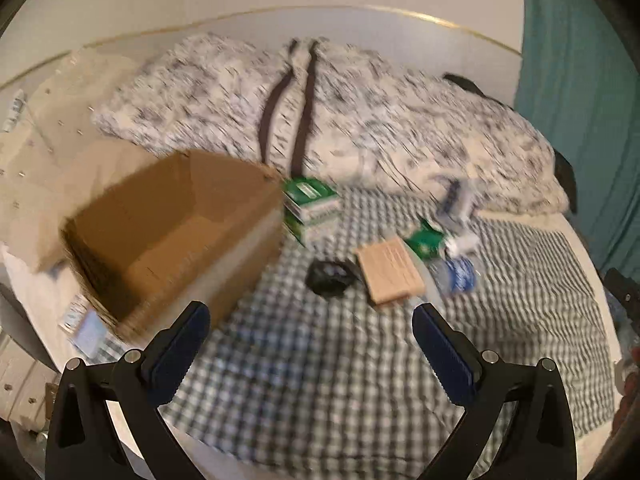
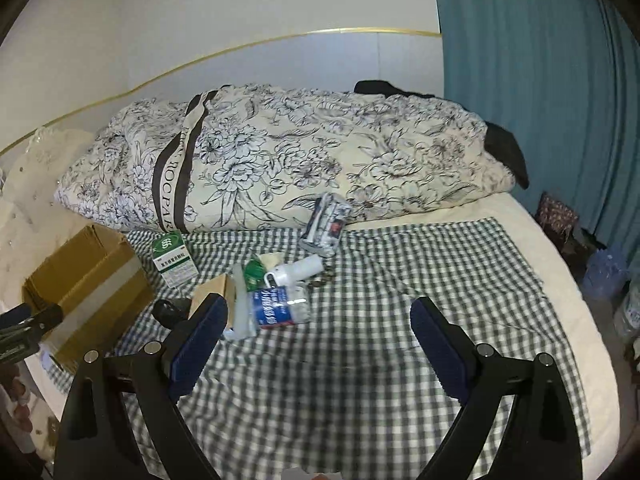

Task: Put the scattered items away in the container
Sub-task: 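Return the right gripper to the blue-labelled plastic bottle, then grasp the blue-labelled bottle with the right gripper and lift it, then carry the bottle into the cardboard box and open the right gripper, then return the right gripper to the white cylinder beside the beads, then grasp the white cylinder with the right gripper while the left grasps the tan box, then carry the white cylinder and tan box into the cardboard box while both grippers open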

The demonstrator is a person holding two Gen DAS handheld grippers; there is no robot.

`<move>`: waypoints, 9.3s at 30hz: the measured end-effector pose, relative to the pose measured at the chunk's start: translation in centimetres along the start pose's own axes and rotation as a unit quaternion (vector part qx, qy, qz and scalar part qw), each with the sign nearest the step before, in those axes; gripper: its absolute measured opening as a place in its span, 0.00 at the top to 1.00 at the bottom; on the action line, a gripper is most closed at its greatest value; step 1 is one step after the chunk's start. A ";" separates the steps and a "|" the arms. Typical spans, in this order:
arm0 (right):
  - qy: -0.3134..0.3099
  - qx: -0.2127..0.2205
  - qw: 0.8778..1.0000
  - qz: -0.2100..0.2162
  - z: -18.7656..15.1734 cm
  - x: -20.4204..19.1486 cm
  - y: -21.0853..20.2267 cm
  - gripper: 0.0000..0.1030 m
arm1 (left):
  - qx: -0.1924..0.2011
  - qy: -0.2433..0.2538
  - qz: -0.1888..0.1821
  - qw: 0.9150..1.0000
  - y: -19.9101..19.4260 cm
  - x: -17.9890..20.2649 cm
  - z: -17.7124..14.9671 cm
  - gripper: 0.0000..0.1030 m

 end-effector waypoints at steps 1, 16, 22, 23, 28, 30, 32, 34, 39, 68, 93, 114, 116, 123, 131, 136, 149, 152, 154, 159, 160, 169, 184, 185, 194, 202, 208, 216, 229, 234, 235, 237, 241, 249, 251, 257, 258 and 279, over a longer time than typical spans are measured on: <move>0.001 -0.002 1.000 0.005 -0.3 0.1 -0.1 0.09 | -0.001 0.000 0.001 1.000 0.2 0.3 -0.3 0.00; -0.046 -0.066 0.995 0.055 -5.4 -3.6 8.4 0.09 | -0.048 0.013 -0.004 0.999 10.2 1.6 -2.8 0.00; -0.021 -0.093 0.992 0.087 -5.5 -4.9 14.7 0.07 | -0.039 0.000 -0.002 0.999 14.7 0.6 -1.6 0.00; -0.018 -0.097 0.991 0.089 -5.5 -5.1 15.7 0.07 | -0.036 -0.003 -0.002 0.999 15.3 0.5 -1.5 0.00; -0.034 -0.097 0.992 0.070 -5.9 -5.7 19.0 0.07 | -0.043 -0.014 -0.001 0.999 18.3 0.3 -1.2 0.00; -0.039 -0.100 0.992 0.066 -6.3 -6.0 20.0 0.07 | -0.044 -0.020 -0.004 0.999 19.3 0.3 -1.0 0.00; -0.044 -0.105 0.992 0.060 -6.6 -6.1 20.9 0.07 | -0.042 -0.026 -0.004 0.999 20.1 0.2 -0.7 0.00; -0.052 -0.104 0.992 0.048 -6.9 -6.0 21.6 0.07 | -0.042 -0.030 -0.008 0.999 21.0 0.4 -0.5 0.00; -0.056 -0.106 0.992 0.037 -7.0 -5.8 23.3 0.05 | -0.040 -0.023 -0.012 0.999 22.4 0.8 -0.5 0.00; -0.057 -0.097 0.994 -0.006 -8.2 -5.8 25.6 0.14 | -0.033 -0.034 -0.011 0.999 24.5 -0.1 -0.9 0.24; -0.075 -0.103 0.991 0.036 -6.3 -6.8 10.6 0.14 | -0.007 -0.031 0.009 0.999 7.4 -1.4 -3.5 0.24; -0.067 -0.016 0.983 0.168 -1.0 -20.6 -2.6 0.14 | 0.054 -0.010 0.082 0.995 -6.2 -12.3 2.3 0.24; -0.070 -0.015 0.981 0.180 -0.4 -22.3 -2.6 0.14 | 0.054 -0.013 0.087 0.995 -5.9 -13.6 2.7 0.24; -0.101 -0.012 0.968 0.229 1.4 -30.7 -0.8 0.14 | 0.049 -0.035 0.102 0.993 -3.3 -18.3 4.0 0.24; -0.114 -0.032 0.958 0.261 2.2 -37.7 5.0 0.14 | 0.029 -0.062 0.110 0.992 1.2 -21.7 3.9 0.24; -0.114 -0.048 0.957 0.264 2.2 -40.4 9.1 0.14 | 0.032 -0.059 0.101 0.993 2.9 -21.8 4.1 0.24; -0.076 -0.070 0.957 0.272 2.9 -39.8 12.0 0.05 | 0.026 -0.067 0.130 0.989 3.9 -22.2 3.0 0.04; -0.057 -0.057 0.963 0.257 3.8 -37.0 11.0 0.05 | 0.024 -0.070 0.121 0.990 3.4 -21.4 2.8 0.03; -0.050 -0.046 0.968 0.242 4.3 -34.8 10.2 0.05 | 0.023 -0.066 0.116 0.991 2.9 -20.7 2.7 0.03; -0.048 -0.018 0.983 0.174 4.1 -26.8 7.4 0.05 | 0.028 -0.062 0.094 0.993 1.2 -17.6 2.7 0.03; -0.046 -0.017 0.986 0.161 3.9 -25.2 7.0 0.05 | 0.028 -0.064 0.087 0.994 0.9 -16.8 2.6 0.03; -0.028 -0.025 0.997 0.061 1.0 -10.5 3.0 0.05 | 0.027 -0.024 0.031 0.999 -1.7 -7.4 2.0 0.03; -0.012 -0.034 0.998 0.059 -2.8 -4.6 2.6 0.18 | -0.035 0.015 -0.031 0.999 3.7 4.1 -1.4 0.03; -0.011 -0.038 0.998 0.058 -3.3 -4.3 3.4 0.18 | -0.041 0.010 -0.034 0.999 4.6 4.5 -1.5 0.03; -0.003 -0.089 0.994 0.056 -5.6 -2.9 11.3 0.15 | -0.090 -0.011 -0.052 0.995 13.2 6.7 -1.8 0.03; -0.016 -0.098 0.994 0.040 -4.0 -3.1 20.2 0.00 | -0.107 -0.018 -0.063 0.992 18.9 7.4 -1.0 0.03; -0.062 -0.101 0.993 0.025 -4.1 -4.5 25.4 0.00 | -0.110 -0.009 -0.077 0.991 21.1 8.5 -0.5 0.03; -0.109 -0.081 0.991 -0.012 -4.2 -5.0 28.8 0.00 | -0.117 -0.002 -0.050 0.992 23.8 9.2 -1.1 0.03; -0.053 -0.138 0.989 0.021 -6.4 -3.6 31.3 0.03 | -0.121 -0.016 -0.061 0.991 24.4 9.4 -1.4 0.24; -0.063 -0.132 0.989 0.021 -6.3 -4.0 31.1 0.03 | -0.110 -0.007 -0.049 0.993 23.4 8.7 -1.2 0.25; -0.063 -0.131 0.989 0.022 -6.3 -4.0 31.2 0.03 | -0.108 -0.003 -0.048 0.993 23.0 8.5 -1.2 0.25; -0.062 -0.131 0.989 0.022 -6.3 -3.9 31.2 0.03 | -0.103 0.007 -0.041 0.994 22.1 7.8 -1.2 0.25; -0.070 -0.130 0.989 0.014 -6.2 -4.0 31.3 0.03 | -0.104 0.020 -0.028 0.994 19.8 5.6 -2.0 0.26; -0.079 -0.111 0.990 -0.043 -6.0 -3.3 26.7 0.03 | -0.098 0.003 -0.005 0.995 14.6 0.0 -3.9 0.26; -0.069 -0.108 0.991 -0.043 -6.1 -3.4 24.8 0.03 | -0.091 0.000 0.003 0.996 13.3 -1.0 -3.9 0.26; -0.063 -0.107 0.992 0.008 -5.8 -5.8 18.2 0.03 | -0.074 -0.014 0.012 0.997 9.3 -2.4 -3.3 0.26; -0.066 -0.106 0.992 0.013 -5.7 -6.3 17.3 0.03 | -0.070 -0.015 0.013 0.997 8.7 -2.5 -3.1 0.26; -0.121 -0.046 0.980 0.154 -1.7 -21.0 1.2 0.03 | 0.018 -0.041 0.037 0.998 -3.3 -9.5 1.3 0.26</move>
Point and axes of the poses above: each gripper's, at about its wrist camera, not at the fingertips, and y roughly the way its jaws point, x to its right, z to its top, the point moved 10 cm from there along y, roughly the way its jaws point, and after that the axes turned 1 degree about x, right-handed, at the moved point
